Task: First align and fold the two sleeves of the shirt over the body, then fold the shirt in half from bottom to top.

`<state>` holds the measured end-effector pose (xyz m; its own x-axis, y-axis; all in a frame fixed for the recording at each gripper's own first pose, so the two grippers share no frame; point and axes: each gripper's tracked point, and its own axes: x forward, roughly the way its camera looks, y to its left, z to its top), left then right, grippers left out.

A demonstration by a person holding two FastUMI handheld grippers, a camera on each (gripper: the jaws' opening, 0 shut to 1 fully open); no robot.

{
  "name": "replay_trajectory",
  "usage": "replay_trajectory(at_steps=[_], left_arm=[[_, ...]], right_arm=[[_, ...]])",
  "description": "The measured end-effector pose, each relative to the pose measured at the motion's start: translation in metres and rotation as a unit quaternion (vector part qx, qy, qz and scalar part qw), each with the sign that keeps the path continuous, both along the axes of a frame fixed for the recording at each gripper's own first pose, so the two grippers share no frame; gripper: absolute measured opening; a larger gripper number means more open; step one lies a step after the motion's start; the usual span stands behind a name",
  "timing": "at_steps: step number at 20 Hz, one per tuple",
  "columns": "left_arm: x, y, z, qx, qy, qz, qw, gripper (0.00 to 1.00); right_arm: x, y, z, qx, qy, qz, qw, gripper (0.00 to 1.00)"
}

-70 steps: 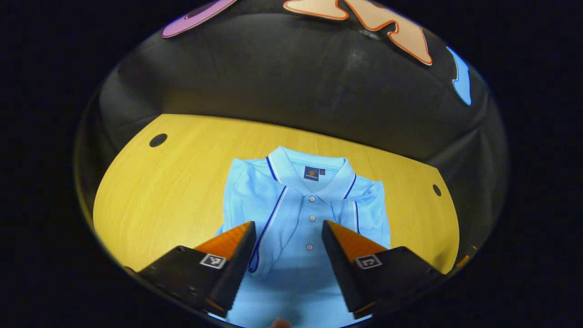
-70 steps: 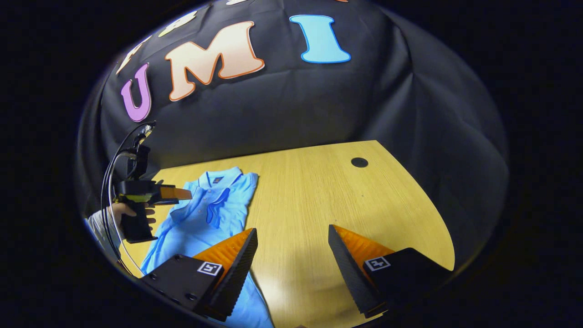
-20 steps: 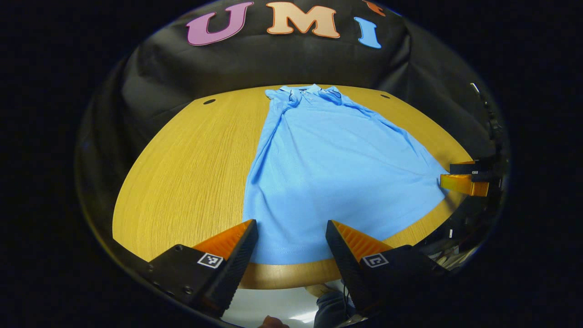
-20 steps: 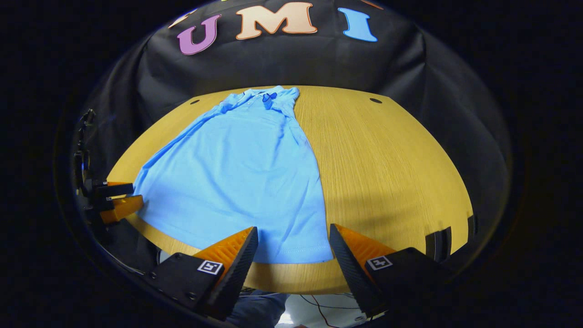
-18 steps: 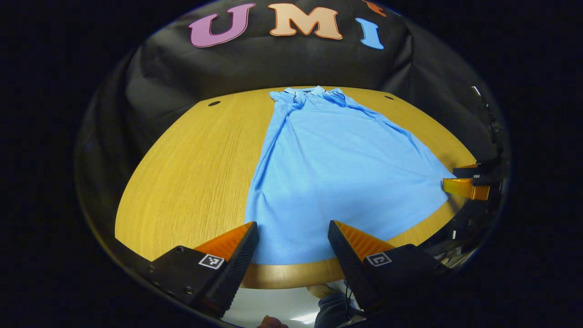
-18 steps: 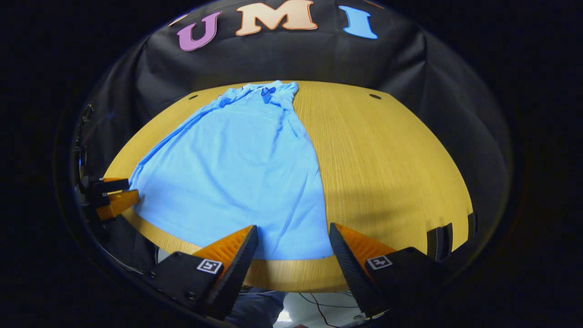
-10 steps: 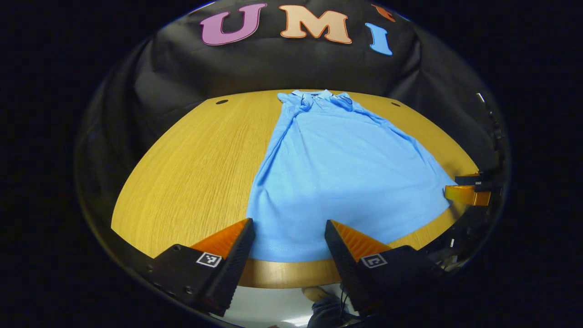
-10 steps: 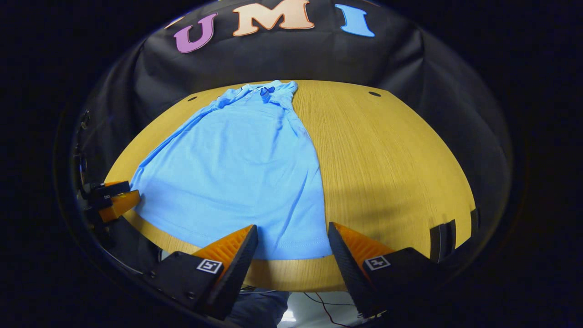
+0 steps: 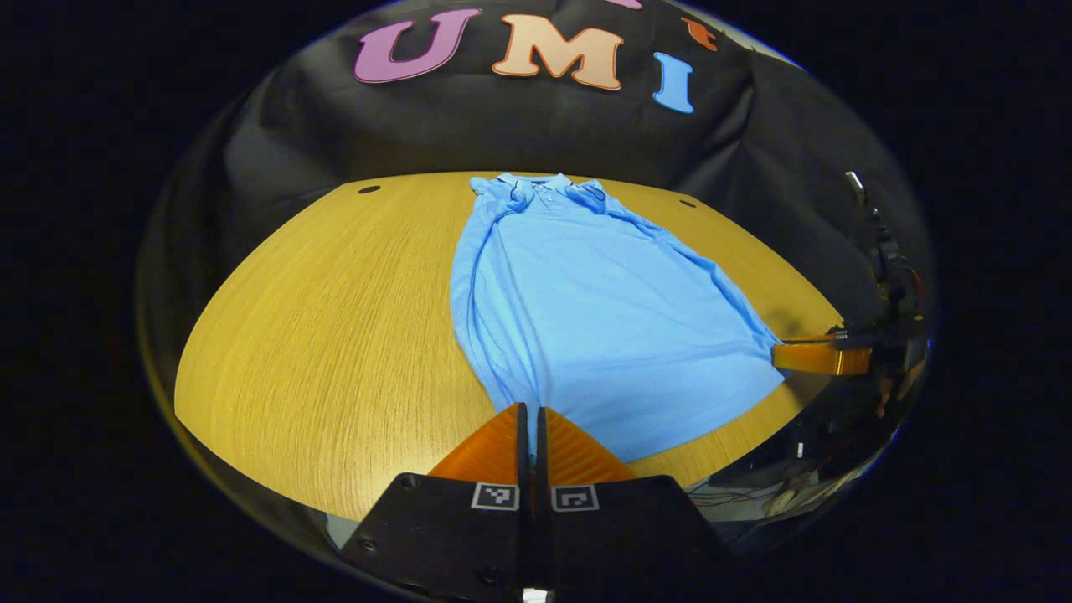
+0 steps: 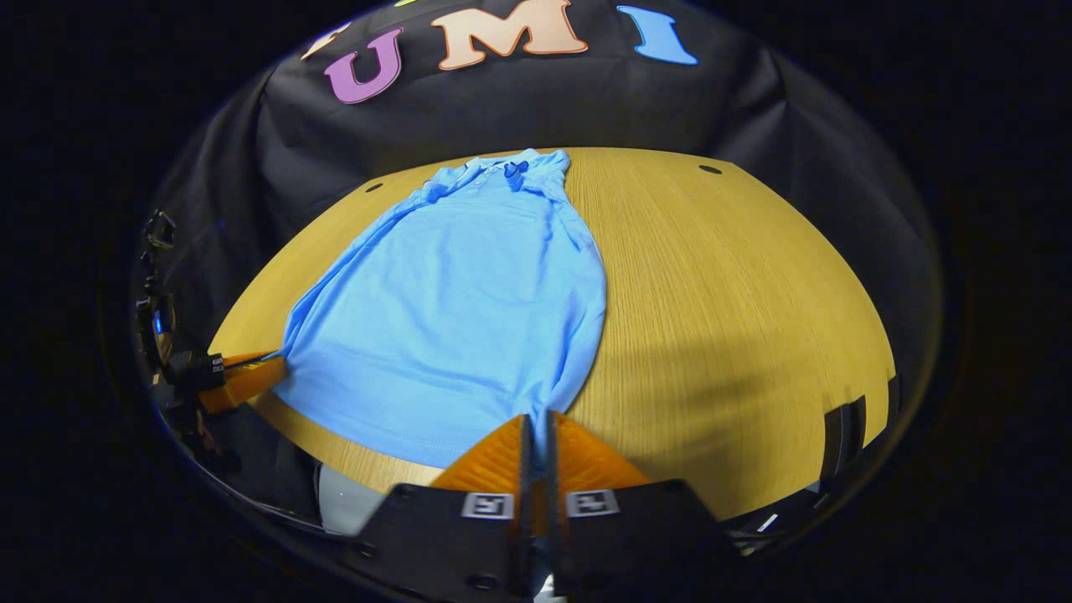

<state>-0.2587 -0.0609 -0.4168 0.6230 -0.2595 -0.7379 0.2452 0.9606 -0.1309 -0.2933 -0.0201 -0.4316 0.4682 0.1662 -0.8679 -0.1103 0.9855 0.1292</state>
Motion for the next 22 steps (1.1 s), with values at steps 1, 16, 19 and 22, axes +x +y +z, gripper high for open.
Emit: replay_trajectory(at_steps=[1,16,19,22], left_arm=[[0.0,0.0,0.0,0.002,0.005,0.005,1.0,0.0],[0.067,0.008,0.063,-0.016,0.009,0.026,1.0,0.0],[0.095,0.009,0.079,-0.026,-0.006,0.043,0.999,0.0],[0.124,0.01,0.094,-0.027,-0.025,0.056,0.998,0.0]], right_arm=[[0.001,0.001,-0.002,0.0,-0.002,-0.006,1.0,0.05],[0.088,0.013,0.072,0.017,-0.084,-0.015,0.996,0.02],[0.116,0.019,0.084,0.032,-0.099,-0.02,0.994,0.03],[0.141,0.024,0.09,0.041,-0.11,-0.016,0.993,0.03]])
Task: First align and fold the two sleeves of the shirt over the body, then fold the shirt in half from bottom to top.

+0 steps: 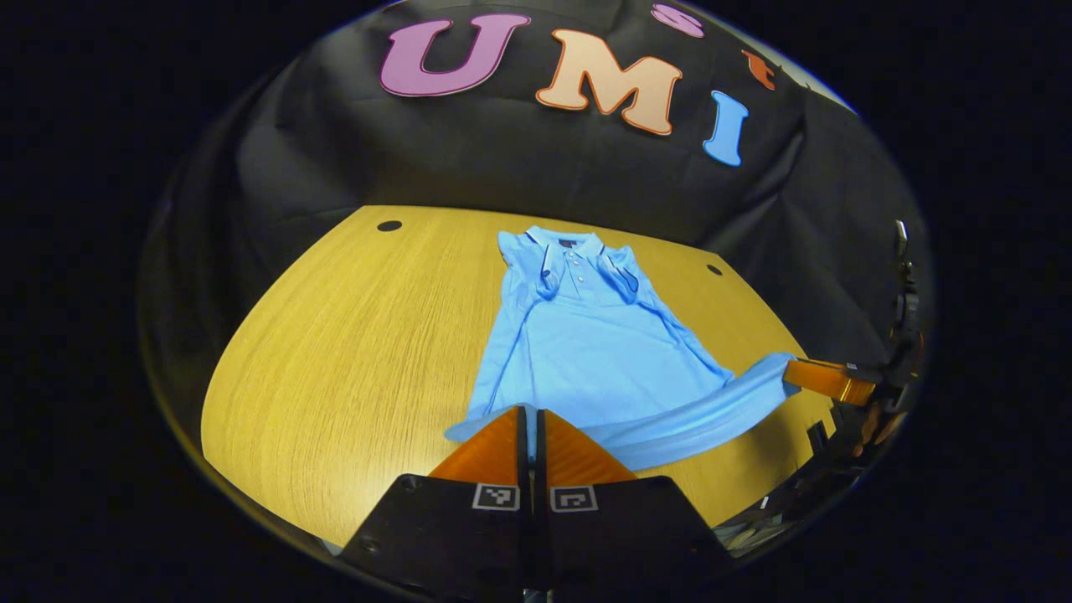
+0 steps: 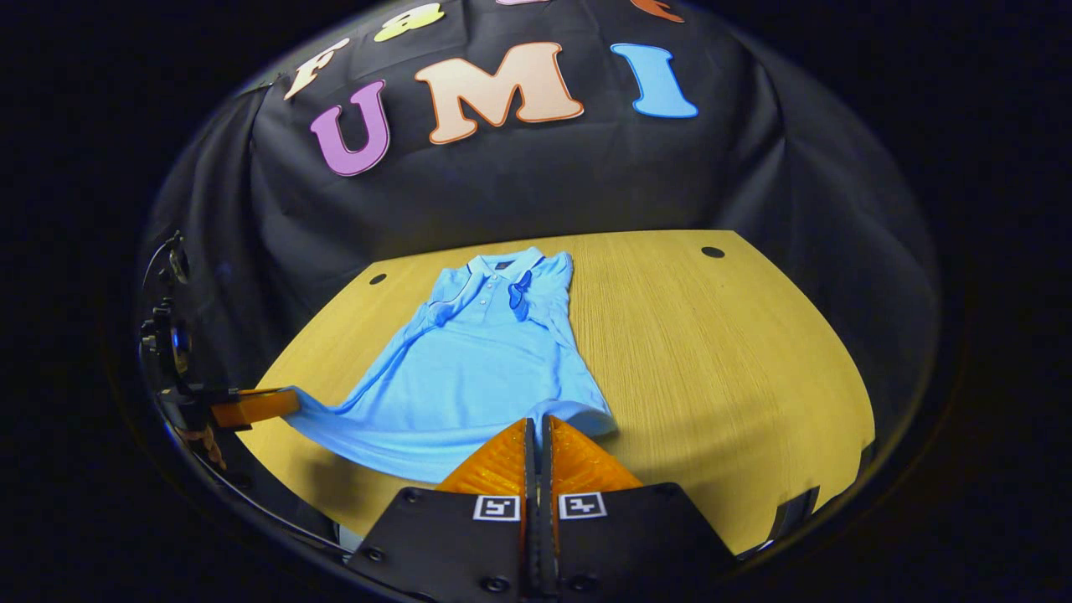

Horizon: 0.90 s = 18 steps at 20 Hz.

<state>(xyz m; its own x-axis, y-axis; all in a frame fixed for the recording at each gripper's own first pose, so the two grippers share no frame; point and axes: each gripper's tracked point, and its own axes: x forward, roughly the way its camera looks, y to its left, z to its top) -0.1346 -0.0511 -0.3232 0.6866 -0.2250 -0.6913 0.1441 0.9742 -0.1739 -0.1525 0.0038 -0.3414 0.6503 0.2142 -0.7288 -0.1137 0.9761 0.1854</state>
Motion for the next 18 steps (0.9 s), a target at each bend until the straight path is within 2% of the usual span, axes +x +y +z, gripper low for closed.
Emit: replay_trajectory(at_steps=[6,12,18], left_arm=[[0.066,-0.01,0.023,0.001,-0.026,0.014,1.0,0.0],[0.138,-0.02,0.036,0.011,-0.047,0.015,0.999,0.0],[0.213,-0.019,0.027,0.019,-0.052,0.033,0.998,0.0]], right_arm=[[0.056,0.01,0.011,0.019,-0.02,0.015,1.0,0.02],[0.137,0.013,0.019,0.032,-0.052,0.017,0.998,0.02],[0.212,0.008,-0.004,0.027,-0.054,0.014,0.998,0.02]])
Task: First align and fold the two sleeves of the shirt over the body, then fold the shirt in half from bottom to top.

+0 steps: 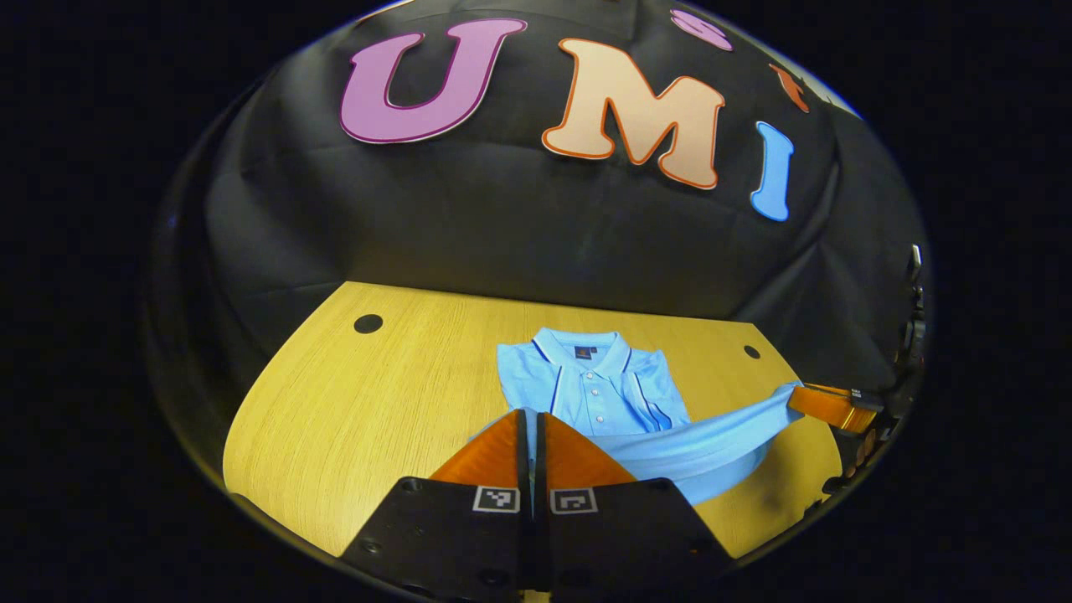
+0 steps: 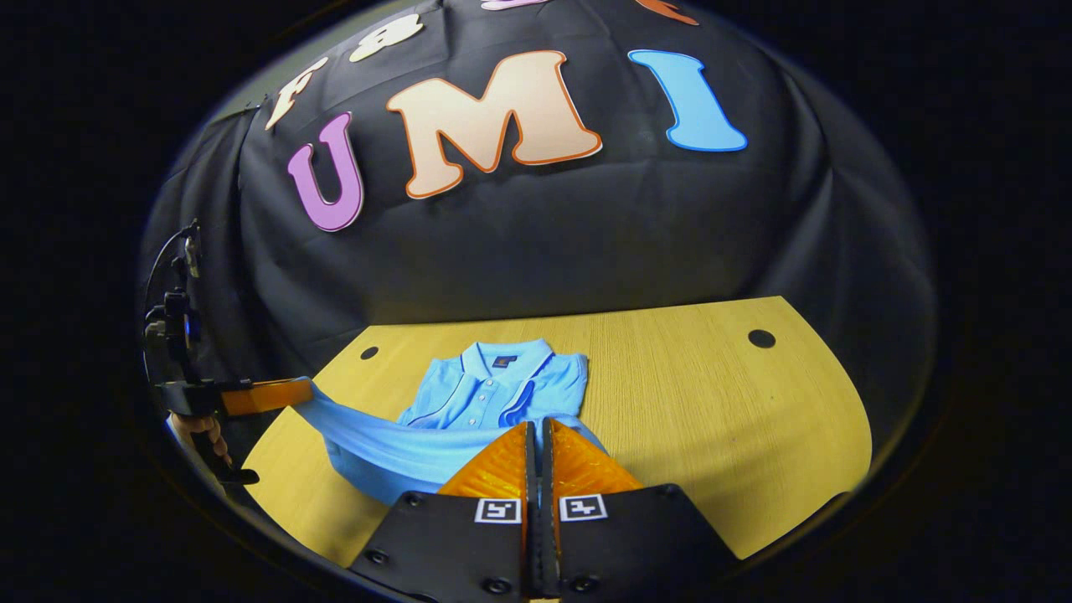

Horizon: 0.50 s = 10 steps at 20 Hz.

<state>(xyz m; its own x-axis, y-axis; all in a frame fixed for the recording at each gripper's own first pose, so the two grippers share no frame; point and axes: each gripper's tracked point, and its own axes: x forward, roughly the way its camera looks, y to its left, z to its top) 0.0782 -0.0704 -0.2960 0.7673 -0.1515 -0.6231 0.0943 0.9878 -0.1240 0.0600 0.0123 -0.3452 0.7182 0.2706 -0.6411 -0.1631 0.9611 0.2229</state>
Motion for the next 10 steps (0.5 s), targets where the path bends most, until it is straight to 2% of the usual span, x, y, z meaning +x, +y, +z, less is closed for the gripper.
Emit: replay_trajectory(at_steps=[7,10], left_arm=[[0.065,-0.007,-0.049,0.039,0.035,-0.015,0.999,0.0],[0.081,0.001,-0.07,0.052,0.048,0.008,0.997,0.0]], right_arm=[[0.065,0.001,-0.057,0.001,0.035,-0.011,0.999,0.02],[0.078,-0.009,-0.082,-0.001,0.056,-0.026,0.998,0.02]])
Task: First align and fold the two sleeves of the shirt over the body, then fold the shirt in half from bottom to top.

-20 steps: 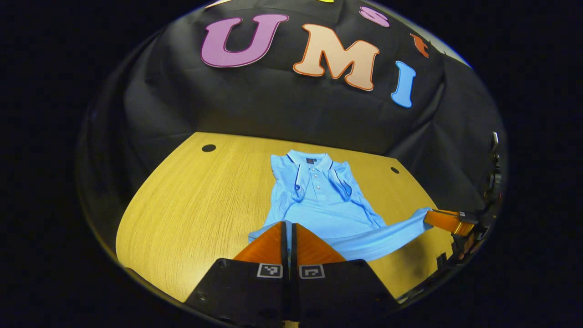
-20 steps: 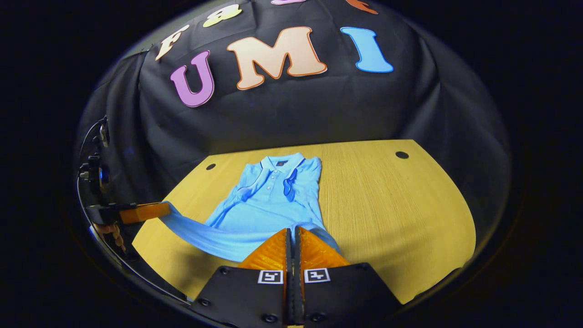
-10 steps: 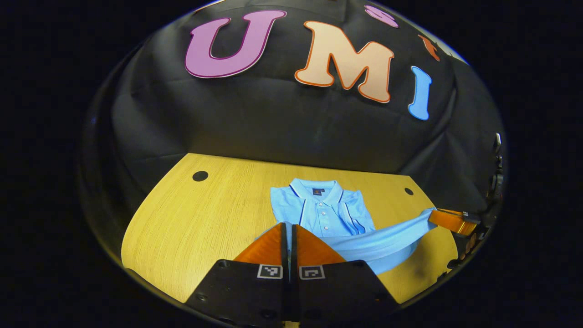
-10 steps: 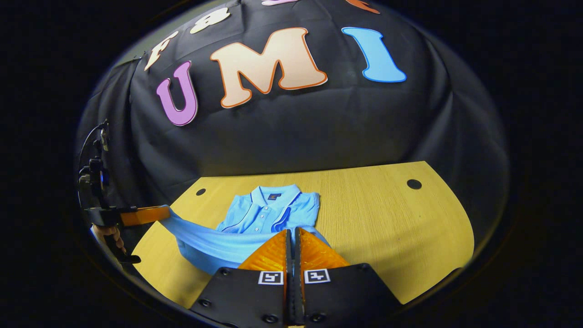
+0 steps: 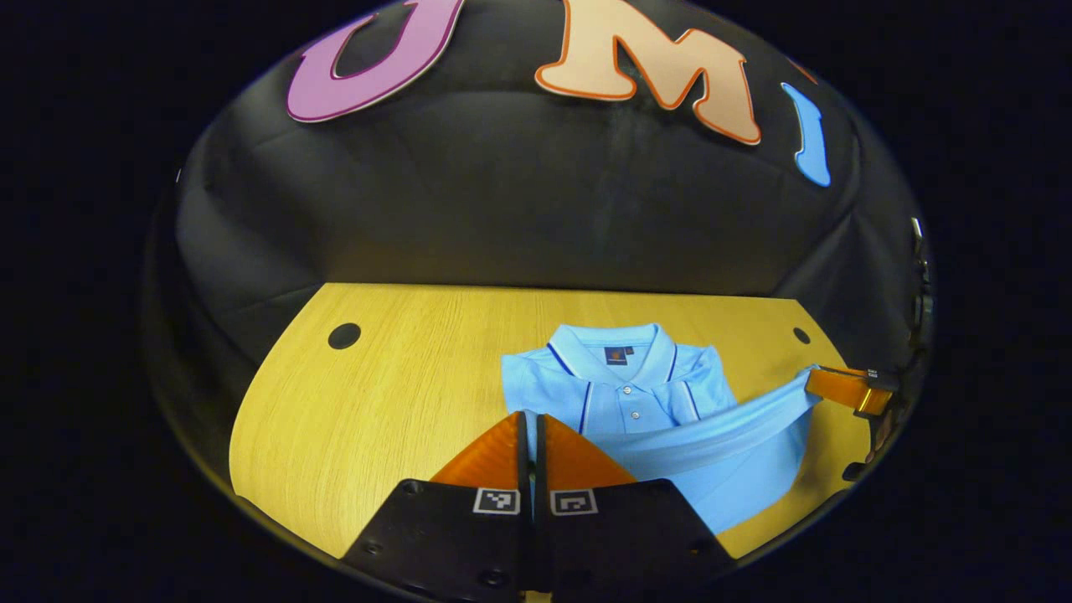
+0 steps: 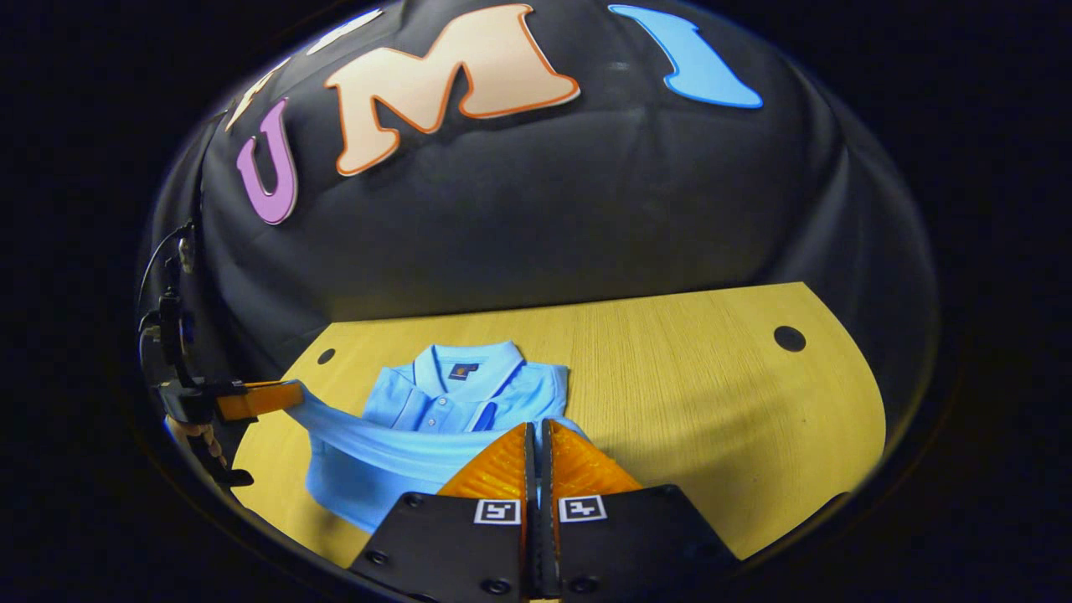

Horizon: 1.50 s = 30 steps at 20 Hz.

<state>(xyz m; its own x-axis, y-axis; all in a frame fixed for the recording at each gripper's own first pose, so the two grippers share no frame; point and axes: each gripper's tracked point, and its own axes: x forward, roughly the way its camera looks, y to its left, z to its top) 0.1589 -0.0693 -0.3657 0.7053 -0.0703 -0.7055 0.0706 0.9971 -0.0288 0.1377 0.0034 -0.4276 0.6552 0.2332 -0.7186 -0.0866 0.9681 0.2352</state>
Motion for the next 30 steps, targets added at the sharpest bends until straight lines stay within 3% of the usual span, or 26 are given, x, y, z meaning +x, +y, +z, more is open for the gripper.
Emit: replay_trajectory(at_steps=[2,4,6,7,8,9,11,12,13,15,16,18,21,30], left_arm=[[0.016,0.007,-0.002,-0.001,-0.028,0.029,0.999,0.0],[0.021,0.005,-0.009,0.004,-0.032,0.032,0.999,0.0],[0.028,0.007,-0.017,0.02,-0.028,0.036,0.999,0.0],[0.032,0.012,-0.02,0.031,-0.032,0.047,0.998,0.0],[0.034,0.017,-0.02,0.04,-0.039,0.061,0.997,0.06],[0.033,0.018,-0.015,0.042,-0.044,0.07,0.996,0.36],[0.034,0.016,-0.002,0.03,-0.061,0.077,0.995,0.95],[0.035,0.015,0.011,0.026,-0.078,0.079,0.993,0.91],[0.034,0.016,0.026,0.023,-0.095,0.08,0.992,0.96],[0.026,0.017,0.06,0.027,-0.125,0.076,0.989,0.96],[0.021,0.017,0.081,0.028,-0.147,0.071,0.986,0.96],[0.008,0.017,0.125,0.023,-0.191,0.064,0.979,0.96],[-0.024,0.023,0.168,0.016,-0.225,0.061,0.972,0.96],[-0.14,0.031,0.261,0.015,-0.302,0.02,0.953,0.94]], right_arm=[[0.013,-0.002,-0.012,0.01,0.001,-0.015,1.0,0.02],[0.022,-0.001,-0.025,0.014,0.002,-0.027,1.0,0.0],[0.028,0.002,-0.032,0.016,0.001,-0.035,0.999,0.03],[0.032,0.0,-0.033,0.01,-0.005,-0.04,0.999,0.1],[0.035,-0.002,-0.03,0.008,-0.015,-0.041,0.999,0.09],[0.036,0.0,-0.02,0.008,-0.029,-0.037,0.999,0.34],[0.036,-0.004,-0.001,-0.005,-0.057,-0.025,0.998,0.75],[0.034,-0.003,0.008,-0.014,-0.072,-0.018,0.997,0.96],[0.032,-0.003,0.024,-0.023,-0.093,-0.012,0.995,0.97],[0.023,-0.005,0.054,-0.05,-0.129,-0.007,0.99,0.98],[0.016,-0.004,0.069,-0.058,-0.144,-0.005,0.988,0.92],[-0.002,0.005,0.104,-0.065,-0.18,-0.001,0.982,0.98],[-0.033,0.017,0.155,-0.063,-0.224,0.002,0.973,0.98],[-0.145,0.028,0.286,-0.058,-0.321,-0.026,0.945,0.97]])
